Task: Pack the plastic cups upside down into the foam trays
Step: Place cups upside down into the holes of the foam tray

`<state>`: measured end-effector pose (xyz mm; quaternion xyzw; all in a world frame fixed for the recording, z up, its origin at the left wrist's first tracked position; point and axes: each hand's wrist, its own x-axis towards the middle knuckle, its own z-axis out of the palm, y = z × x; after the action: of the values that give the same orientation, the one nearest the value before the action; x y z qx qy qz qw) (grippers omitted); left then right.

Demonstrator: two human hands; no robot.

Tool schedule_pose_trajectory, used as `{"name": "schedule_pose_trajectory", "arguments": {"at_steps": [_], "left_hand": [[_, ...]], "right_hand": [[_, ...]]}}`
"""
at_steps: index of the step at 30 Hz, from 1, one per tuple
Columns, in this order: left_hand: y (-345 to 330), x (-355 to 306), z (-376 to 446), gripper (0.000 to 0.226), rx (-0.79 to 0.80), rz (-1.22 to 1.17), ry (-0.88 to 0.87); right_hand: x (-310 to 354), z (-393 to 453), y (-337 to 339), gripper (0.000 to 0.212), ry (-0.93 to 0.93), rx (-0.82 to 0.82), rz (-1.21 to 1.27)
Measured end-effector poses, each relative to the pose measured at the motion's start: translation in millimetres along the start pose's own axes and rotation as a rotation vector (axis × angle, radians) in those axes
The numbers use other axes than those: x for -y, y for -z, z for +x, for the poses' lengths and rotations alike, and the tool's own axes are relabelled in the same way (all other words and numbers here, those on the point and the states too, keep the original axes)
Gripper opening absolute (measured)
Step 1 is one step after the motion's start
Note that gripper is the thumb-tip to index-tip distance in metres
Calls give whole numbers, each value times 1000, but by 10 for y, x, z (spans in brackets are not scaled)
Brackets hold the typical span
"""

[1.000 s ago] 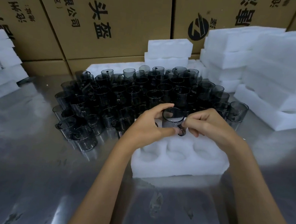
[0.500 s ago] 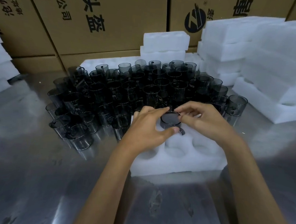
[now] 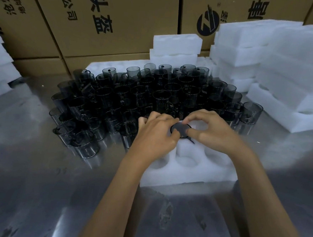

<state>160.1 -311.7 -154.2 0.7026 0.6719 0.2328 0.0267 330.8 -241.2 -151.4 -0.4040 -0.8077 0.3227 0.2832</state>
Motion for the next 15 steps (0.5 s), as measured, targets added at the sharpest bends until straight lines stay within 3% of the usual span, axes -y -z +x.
{"name": "schedule_pose_trajectory", "arguments": {"at_steps": [10,15], "left_hand": [[155,143,-3,45,12,-55,122],[197,268,-51,48,-39,-79,179]], "right_hand": [[242,26,-245,17,-22,19,207],[384,138,-319,27,-126,-211,374]]}}
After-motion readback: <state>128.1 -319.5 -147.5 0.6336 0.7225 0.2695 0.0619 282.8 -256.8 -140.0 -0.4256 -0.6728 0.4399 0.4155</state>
